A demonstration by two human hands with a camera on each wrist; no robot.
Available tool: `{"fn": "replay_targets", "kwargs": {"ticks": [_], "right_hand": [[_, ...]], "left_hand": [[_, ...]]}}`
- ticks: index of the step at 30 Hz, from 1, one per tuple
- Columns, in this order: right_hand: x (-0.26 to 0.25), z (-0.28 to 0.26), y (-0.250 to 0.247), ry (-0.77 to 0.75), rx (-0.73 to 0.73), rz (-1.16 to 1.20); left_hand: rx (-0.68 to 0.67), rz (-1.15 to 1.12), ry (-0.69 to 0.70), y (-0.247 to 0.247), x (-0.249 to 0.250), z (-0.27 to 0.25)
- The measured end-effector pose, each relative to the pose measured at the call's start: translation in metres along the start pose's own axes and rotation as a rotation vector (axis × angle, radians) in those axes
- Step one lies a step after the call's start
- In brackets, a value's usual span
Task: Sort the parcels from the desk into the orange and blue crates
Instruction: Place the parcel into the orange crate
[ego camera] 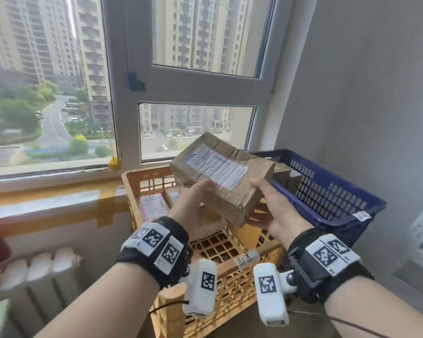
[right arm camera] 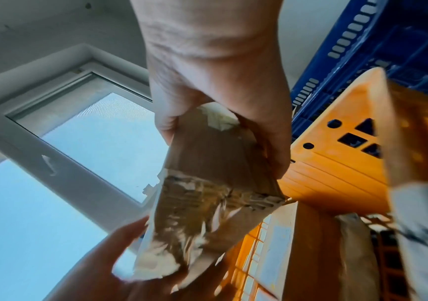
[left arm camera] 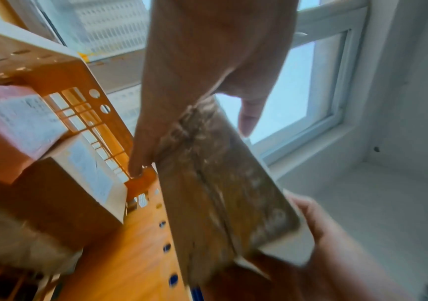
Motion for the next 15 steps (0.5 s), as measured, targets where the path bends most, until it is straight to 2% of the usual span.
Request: {"fn": "replay_targets", "kwargs": {"ticks": [3, 8, 11, 15], "right_hand": [[-0.013, 0.038, -0.002, 0.048, -0.008, -0.135], [-0.021, 0.09, -0.015, 0.202, -0.16, -0.381], [-0.011, 0.122, -0.014, 0.324, -0.291, -0.552], [0.018, 0.153, 0.003, 0.476, -0.399, -0.691]], "left_hand": [[0.194, 0.121, 0.086, -0.014, 0.026, 0.035], [0.283, 0.188, 0.11, -0.038, 0.055, 0.074], [0.344, 0.212, 0.015, -0.051, 0.062, 0.094], [0.338, 0.174, -0.189, -0.064, 0.045, 0.11]]}}
Point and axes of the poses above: each hand's wrist, its own z-axis towards the middle knuckle, its own y-axis out of the palm, x = y × z, the point moved 1 cm from there along z, towards the middle knuckle, and after that the axes turned 15 degrees about -z, right-handed, at the moved point
